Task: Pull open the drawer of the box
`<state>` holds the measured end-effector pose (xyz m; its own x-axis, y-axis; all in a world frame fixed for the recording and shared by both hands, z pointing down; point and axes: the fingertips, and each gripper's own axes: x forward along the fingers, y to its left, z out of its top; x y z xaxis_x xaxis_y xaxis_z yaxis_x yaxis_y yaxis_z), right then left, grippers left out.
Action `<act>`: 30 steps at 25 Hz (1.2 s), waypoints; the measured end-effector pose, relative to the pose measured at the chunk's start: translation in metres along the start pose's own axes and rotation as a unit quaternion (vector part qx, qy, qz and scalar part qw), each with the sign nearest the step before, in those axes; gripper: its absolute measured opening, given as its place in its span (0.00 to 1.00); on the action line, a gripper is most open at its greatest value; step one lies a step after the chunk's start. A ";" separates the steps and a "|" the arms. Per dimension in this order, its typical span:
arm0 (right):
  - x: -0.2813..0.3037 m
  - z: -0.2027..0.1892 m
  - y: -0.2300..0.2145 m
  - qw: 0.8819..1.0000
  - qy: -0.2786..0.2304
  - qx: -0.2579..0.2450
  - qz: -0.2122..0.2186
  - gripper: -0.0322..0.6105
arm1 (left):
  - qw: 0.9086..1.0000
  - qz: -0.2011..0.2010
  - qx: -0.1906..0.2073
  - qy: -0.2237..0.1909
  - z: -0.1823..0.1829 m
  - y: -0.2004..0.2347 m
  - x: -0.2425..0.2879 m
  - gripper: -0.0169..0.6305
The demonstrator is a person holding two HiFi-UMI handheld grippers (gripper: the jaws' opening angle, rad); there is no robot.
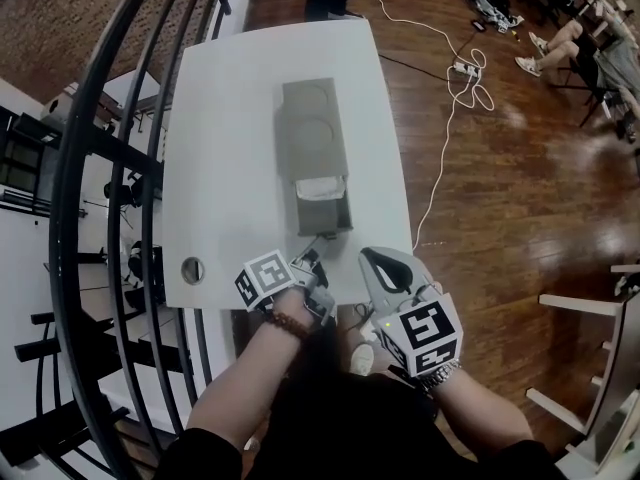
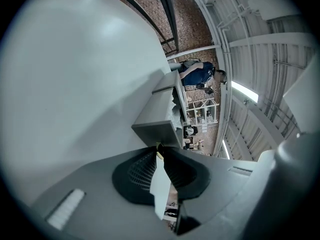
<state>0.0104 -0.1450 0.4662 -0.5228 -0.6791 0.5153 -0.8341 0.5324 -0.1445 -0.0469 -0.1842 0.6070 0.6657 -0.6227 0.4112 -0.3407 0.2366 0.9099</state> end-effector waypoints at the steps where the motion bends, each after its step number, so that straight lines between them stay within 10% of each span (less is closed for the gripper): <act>1: -0.002 0.001 0.001 1.000 0.000 -0.002 0.001 0.04 | 1.000 0.001 -0.001 -0.001 -0.002 0.000 -0.002 0.12; 30: -0.063 -0.016 0.041 0.999 -0.021 -0.033 0.011 0.04 | 1.000 0.005 0.001 -0.009 -0.066 0.022 -0.055 0.12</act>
<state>0.0120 -0.0723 0.4415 -0.5490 -0.6869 0.4762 -0.8097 0.5784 -0.0992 -0.0473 -0.0954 0.6076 0.6505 -0.6339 0.4183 -0.3476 0.2412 0.9061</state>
